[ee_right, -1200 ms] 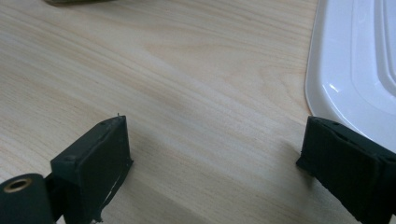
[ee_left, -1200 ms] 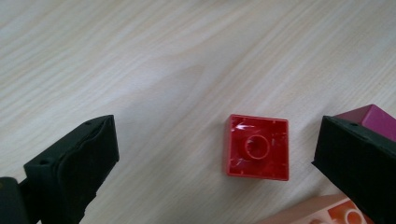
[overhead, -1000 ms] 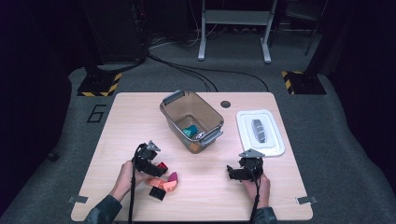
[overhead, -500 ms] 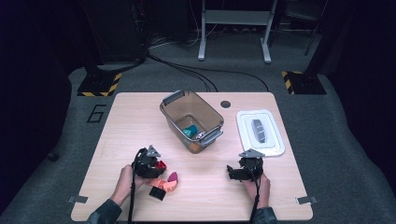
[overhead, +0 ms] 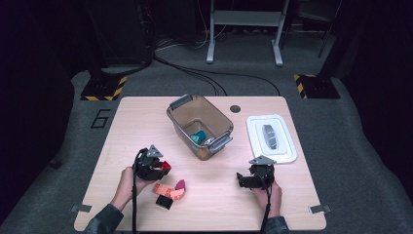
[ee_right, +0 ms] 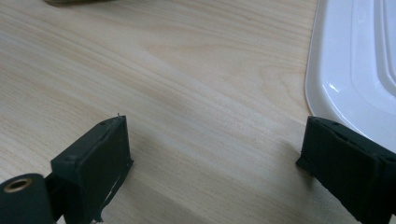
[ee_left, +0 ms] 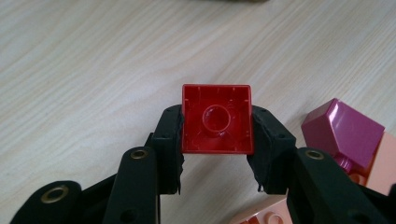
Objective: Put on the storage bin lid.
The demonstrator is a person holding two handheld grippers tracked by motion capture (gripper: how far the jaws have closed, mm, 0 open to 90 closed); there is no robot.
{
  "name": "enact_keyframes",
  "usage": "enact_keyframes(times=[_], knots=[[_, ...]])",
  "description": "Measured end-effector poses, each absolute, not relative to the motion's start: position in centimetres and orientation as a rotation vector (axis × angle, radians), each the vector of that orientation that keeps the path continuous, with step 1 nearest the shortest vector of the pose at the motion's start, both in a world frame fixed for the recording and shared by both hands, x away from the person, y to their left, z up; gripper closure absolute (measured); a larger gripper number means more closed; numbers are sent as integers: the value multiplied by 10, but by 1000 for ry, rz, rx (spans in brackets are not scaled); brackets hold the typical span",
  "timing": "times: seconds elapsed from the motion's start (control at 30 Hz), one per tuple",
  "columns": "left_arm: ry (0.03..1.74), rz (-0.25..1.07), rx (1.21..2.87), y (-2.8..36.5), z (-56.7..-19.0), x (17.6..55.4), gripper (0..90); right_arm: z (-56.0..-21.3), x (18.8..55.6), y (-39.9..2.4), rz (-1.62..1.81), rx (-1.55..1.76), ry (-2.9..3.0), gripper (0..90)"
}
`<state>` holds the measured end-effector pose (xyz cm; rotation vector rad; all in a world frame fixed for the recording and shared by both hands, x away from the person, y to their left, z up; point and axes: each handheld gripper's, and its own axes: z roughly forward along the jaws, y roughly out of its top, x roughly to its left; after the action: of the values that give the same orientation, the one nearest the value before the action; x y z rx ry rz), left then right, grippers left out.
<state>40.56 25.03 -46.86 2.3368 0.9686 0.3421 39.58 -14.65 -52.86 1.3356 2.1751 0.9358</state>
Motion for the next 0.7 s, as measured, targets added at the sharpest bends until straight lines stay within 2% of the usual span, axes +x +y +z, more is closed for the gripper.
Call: enact_keyframes(times=[0.43,0.7], knots=[[959,349,2292,251,-440,414,588,-528,396,-146,935,1342,2176,72],[925,397,2274,244,-417,420,589,-528,396,-146,935,1340,2176,72]])
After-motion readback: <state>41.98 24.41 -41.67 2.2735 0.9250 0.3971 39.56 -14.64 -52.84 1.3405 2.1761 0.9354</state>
